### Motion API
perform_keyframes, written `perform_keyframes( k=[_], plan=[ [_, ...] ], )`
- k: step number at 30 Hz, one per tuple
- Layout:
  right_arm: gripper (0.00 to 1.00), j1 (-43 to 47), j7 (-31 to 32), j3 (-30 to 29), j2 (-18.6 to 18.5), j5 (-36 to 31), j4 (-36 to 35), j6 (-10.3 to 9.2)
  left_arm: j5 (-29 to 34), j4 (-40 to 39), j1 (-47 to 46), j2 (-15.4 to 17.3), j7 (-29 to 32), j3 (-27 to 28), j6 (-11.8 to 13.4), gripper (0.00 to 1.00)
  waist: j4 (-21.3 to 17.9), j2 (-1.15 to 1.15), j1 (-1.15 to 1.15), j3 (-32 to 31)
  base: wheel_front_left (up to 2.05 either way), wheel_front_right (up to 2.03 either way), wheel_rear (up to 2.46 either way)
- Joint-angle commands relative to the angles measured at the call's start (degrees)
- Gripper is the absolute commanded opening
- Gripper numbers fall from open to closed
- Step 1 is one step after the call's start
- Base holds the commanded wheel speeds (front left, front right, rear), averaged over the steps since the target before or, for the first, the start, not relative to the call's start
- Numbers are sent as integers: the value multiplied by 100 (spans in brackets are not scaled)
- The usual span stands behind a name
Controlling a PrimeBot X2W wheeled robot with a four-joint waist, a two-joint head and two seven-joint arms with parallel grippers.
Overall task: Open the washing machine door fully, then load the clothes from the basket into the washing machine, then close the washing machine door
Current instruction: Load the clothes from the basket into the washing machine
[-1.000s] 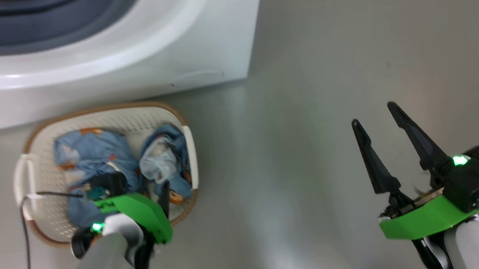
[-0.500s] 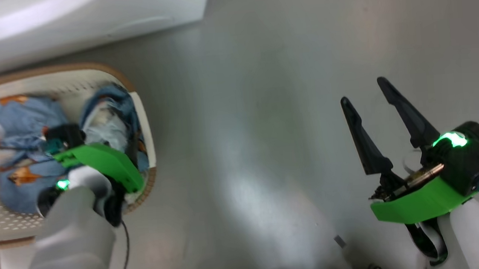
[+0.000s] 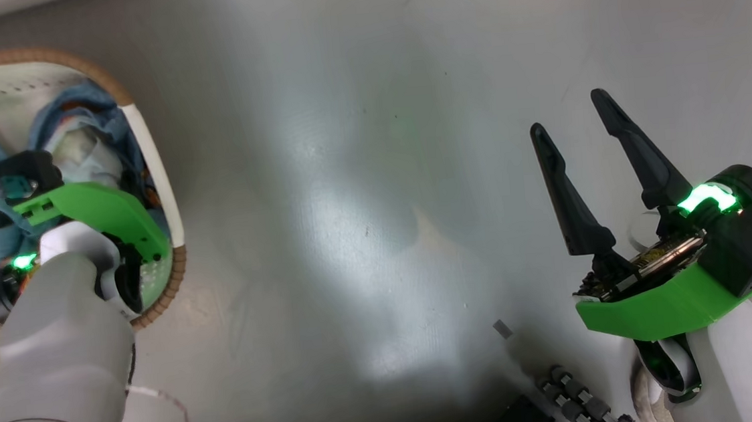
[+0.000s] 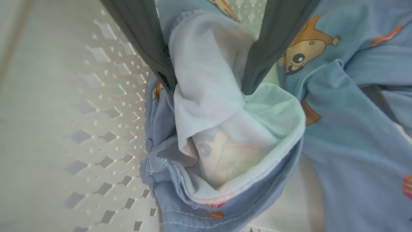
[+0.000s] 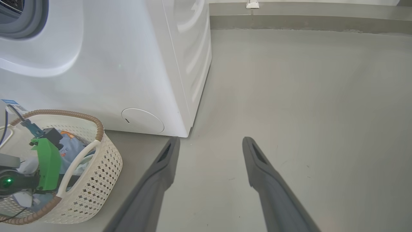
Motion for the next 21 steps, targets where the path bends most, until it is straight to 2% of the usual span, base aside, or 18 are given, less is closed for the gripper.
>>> perform_keyframes(
  k=[1, 3, 4, 5, 6, 13, 21],
  plan=[
    [100, 156, -68, 110, -2, 66, -159, 50, 27, -12, 68, 183, -2, 59, 86, 100, -87, 0, 0, 158, 0, 0, 0],
    [100, 160, -68, 105, -1, 77, -179, 50, 23, -9, 58, 196, -11, 59, 134, 100, -86, 0, 0, 181, 0, 0, 0],
    [100, 164, -68, 101, -1, 81, -184, 50, 23, -8, 56, 198, -31, 57, 163, 79, -80, 0, 0, 185, 0, 0, 0],
    [100, 169, -68, 94, 0, 84, -189, 50, 37, -7, 53, 199, -65, 46, 206, 44, -69, 0, 0, 186, 0, 0, 0],
    [100, 174, -68, 90, -1, 86, -192, 50, 40, -7, 54, 194, -78, 39, 230, 0, -59, 0, 0, 187, 0, 0, 0],
    [100, 152, -68, 82, -10, 93, -195, 50, -6, -4, 83, 204, -192, 58, 288, 0, -3, 0, 0, 166, 0, 0, 0],
    [100, 133, -69, 51, -4, 78, -161, 50, -10, -2, 165, 200, -669, 44, 176, 0, 94, 0, 0, 13, 0, 0, 0]
  ],
)
